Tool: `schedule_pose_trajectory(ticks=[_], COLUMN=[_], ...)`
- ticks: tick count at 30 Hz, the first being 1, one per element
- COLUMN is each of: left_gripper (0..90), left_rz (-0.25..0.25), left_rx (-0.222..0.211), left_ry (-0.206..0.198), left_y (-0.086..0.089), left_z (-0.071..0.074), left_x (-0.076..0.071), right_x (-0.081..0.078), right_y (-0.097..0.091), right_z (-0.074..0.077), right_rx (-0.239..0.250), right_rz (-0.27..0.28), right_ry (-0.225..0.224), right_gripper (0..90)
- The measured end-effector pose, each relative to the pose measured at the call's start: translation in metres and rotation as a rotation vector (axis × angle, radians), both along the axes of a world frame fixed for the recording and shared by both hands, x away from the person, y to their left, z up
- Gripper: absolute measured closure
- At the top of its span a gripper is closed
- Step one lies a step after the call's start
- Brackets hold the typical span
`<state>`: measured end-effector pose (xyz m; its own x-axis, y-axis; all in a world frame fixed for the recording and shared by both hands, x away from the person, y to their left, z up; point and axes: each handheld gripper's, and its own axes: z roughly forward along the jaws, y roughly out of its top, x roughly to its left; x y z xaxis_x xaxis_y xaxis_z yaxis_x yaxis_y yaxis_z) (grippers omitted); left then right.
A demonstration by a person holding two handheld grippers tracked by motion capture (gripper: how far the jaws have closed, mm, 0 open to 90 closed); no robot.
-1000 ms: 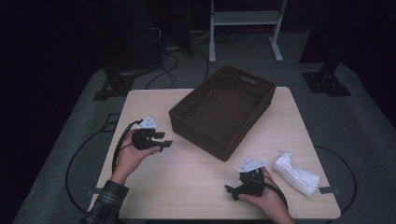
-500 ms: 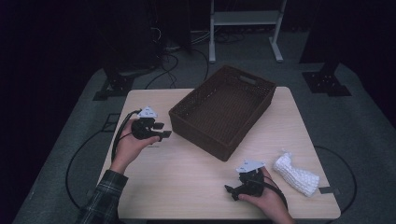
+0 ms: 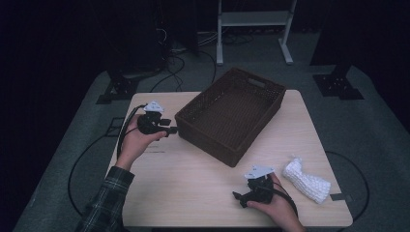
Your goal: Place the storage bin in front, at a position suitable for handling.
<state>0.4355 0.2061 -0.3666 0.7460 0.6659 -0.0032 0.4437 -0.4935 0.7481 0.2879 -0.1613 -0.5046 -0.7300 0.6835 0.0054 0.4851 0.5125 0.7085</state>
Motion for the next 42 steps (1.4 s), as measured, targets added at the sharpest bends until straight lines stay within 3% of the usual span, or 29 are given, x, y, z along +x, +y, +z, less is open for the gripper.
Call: schedule_pose_trajectory(ticks=[7, 20, 26, 28, 33, 42], left_gripper=[48.7, 52.1, 53.2, 53.0, 55.8, 59.2], left_rz=[0.011, 0.03, 0.028, 0.036, 0.037, 0.055], left_rx=[0.005, 0.035, 0.034, 0.058, 0.046, 0.061], left_ry=[-0.01, -0.008, -0.005, -0.01, 0.015, 0.045], left_y=[-0.004, -0.013, -0.017, -0.019, -0.022, -0.027], left_z=[0.011, 0.016, 0.015, 0.012, 0.006, -0.005], left_x=[0.016, 0.046, 0.056, 0.06, 0.07, 0.085], right_x=[0.0, 0.0, 0.0, 0.0, 0.0, 0.0], right_y=[0.0, 0.0, 0.0, 0.0, 0.0, 0.0], right_z=[0.0, 0.0, 0.0, 0.0, 0.0, 0.0], right_rx=[-0.001, -0.001, -0.001, -0.001, -0.001, 0.0], right_rz=[0.0, 0.003, 0.003, 0.003, 0.004, 0.005], right_ry=[0.0, 0.002, 0.001, 0.001, 0.002, 0.005], right_gripper=[0.0, 0.0, 0.0, 0.0, 0.0, 0.0])
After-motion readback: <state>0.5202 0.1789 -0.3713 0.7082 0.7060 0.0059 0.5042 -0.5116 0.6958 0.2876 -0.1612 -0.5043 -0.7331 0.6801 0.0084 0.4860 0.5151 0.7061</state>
